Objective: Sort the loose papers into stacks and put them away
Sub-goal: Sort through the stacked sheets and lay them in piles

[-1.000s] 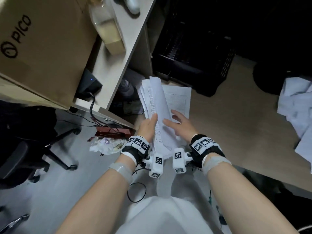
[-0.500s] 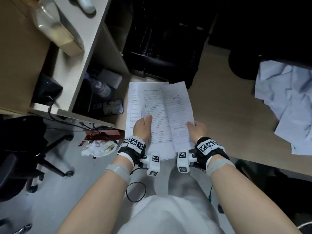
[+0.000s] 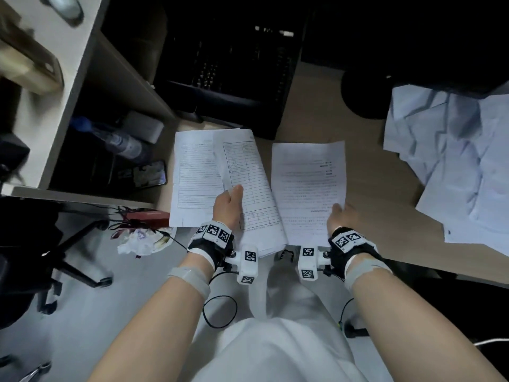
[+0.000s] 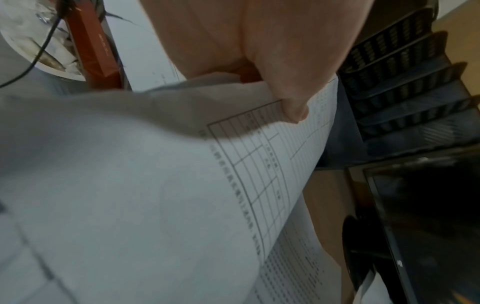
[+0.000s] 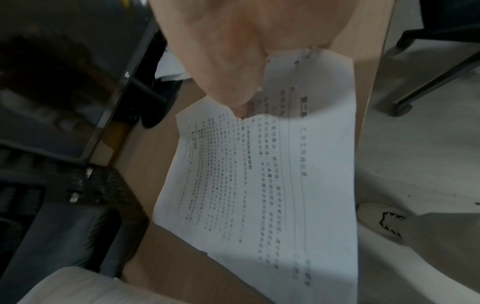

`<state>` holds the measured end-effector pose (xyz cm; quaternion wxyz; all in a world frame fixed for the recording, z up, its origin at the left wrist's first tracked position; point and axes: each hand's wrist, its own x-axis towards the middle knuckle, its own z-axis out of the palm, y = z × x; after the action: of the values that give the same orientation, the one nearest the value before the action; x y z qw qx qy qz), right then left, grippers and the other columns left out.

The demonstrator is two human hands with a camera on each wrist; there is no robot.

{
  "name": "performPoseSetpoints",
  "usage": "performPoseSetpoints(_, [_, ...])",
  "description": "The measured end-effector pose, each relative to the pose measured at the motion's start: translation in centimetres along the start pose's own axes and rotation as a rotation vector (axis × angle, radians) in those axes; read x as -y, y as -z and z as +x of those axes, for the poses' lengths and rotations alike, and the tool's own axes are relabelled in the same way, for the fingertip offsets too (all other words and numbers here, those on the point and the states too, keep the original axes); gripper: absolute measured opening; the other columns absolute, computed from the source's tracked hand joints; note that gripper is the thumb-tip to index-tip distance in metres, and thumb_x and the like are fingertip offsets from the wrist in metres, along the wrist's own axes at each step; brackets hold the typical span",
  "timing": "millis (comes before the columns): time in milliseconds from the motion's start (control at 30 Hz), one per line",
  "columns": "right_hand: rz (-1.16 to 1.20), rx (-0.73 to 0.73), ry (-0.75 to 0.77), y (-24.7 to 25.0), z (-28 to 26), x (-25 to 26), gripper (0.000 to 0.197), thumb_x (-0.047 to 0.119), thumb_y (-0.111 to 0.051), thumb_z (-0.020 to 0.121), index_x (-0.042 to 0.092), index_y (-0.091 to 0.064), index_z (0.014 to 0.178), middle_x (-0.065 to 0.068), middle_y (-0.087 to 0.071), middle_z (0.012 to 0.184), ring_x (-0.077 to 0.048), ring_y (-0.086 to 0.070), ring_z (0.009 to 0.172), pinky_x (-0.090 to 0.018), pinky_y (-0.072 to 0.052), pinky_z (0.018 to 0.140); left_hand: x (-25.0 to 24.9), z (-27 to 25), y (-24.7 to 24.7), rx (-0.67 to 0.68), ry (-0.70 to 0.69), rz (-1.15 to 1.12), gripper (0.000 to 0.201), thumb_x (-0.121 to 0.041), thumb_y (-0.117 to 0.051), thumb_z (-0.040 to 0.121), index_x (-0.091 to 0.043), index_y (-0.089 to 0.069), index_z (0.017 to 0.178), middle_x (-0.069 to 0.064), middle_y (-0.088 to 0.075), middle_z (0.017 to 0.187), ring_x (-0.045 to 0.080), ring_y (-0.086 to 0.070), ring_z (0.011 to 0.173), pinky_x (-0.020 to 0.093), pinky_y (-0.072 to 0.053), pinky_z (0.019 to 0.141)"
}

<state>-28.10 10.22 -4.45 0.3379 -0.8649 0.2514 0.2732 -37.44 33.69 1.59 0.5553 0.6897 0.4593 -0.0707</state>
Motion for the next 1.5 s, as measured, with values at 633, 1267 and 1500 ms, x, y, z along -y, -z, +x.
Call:
performPoseSetpoints(633, [-0.404,0.327,0.145,1.8,2.2,-2.6,0.086,0.034,-0.058,0.091,0.036,-0.005,0.158,-0.001,0.019,0.165,-0.029,0.017,0.152,-0.058,-0.012,0.119,-1.1,-0.6,-6.8,0.119,0.008,0.168,0.05,-0.041,-0.044,0.104,0.002,-0.063,0.12,0.015,-0.066,0.12,0.026,-0.06,0.107,0.03,-0.043,0.092])
performPoseSetpoints(1267, [0.151,0.72,0.378,-0.1,-5.4,4.7,0.081,0.022,-0.076,0.087,0.025,-0.032,0.154,0.012,-0.052,0.139,0.006,-0.055,0.11,-0.003,-0.043,0.079,-2.1,-1.9,-3.3,0.22,0.127,-0.173,0.052,-0.045,-0.035,0.106,-0.003,-0.061,0.125,0.009,-0.068,0.109,0.019,-0.065,0.091,0.017,-0.053,0.06])
performPoseSetpoints(1500, [0.082,0.8,0.496,-2.4,-8.9,7.7,0.057,0.023,-0.084,0.078,0.038,-0.049,0.12,0.014,-0.065,0.115,-0.004,-0.063,0.107,-0.015,-0.053,0.081,-1.8,-1.5,0.2,0.225,0.145,-0.312,0.053,-0.053,-0.026,0.105,-0.025,-0.071,0.104,0.001,-0.075,0.096,0.01,-0.072,0.075,0.025,-0.059,0.067])
